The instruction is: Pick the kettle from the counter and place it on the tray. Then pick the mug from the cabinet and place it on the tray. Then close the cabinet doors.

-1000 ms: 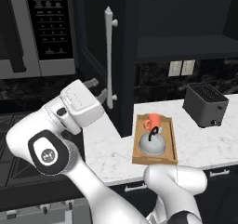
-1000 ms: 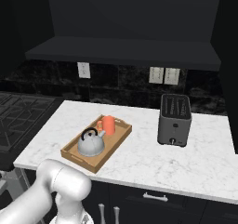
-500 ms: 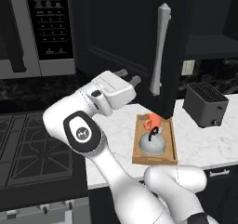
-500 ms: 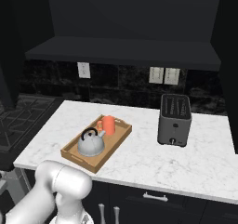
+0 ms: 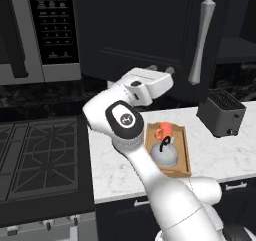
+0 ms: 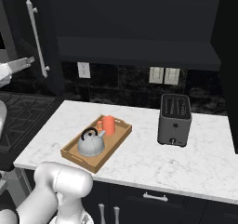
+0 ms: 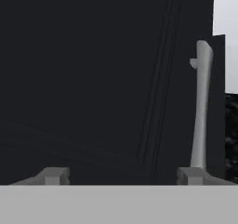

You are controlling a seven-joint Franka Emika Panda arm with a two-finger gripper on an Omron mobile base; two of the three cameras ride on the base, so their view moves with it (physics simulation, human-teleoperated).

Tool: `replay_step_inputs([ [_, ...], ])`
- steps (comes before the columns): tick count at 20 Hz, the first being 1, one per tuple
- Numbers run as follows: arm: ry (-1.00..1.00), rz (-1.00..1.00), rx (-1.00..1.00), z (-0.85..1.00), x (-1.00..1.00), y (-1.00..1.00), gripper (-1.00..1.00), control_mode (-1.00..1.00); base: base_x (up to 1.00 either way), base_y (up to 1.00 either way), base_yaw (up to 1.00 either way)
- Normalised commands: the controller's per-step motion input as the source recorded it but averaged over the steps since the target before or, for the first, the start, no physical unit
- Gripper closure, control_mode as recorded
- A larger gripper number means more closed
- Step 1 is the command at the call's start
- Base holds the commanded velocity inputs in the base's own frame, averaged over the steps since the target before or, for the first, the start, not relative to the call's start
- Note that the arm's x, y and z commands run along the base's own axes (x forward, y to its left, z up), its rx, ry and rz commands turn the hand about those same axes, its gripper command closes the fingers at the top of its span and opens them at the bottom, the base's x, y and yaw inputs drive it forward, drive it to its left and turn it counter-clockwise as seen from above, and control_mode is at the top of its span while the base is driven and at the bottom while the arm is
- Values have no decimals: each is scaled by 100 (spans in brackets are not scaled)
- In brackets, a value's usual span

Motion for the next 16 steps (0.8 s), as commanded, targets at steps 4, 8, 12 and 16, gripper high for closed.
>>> replay_step_inputs([
  [4, 4, 22, 2, 7, 70, -62, -100, -100, 0, 0, 0],
  [8, 3, 28, 4, 3, 74, -55, -100, -100, 0, 0, 0],
  [12, 5, 32, 4, 0, 80, -50, -100, -100, 0, 0, 0],
  [16, 7, 33, 3, 0, 95, -43, -100, -100, 0, 0, 0],
])
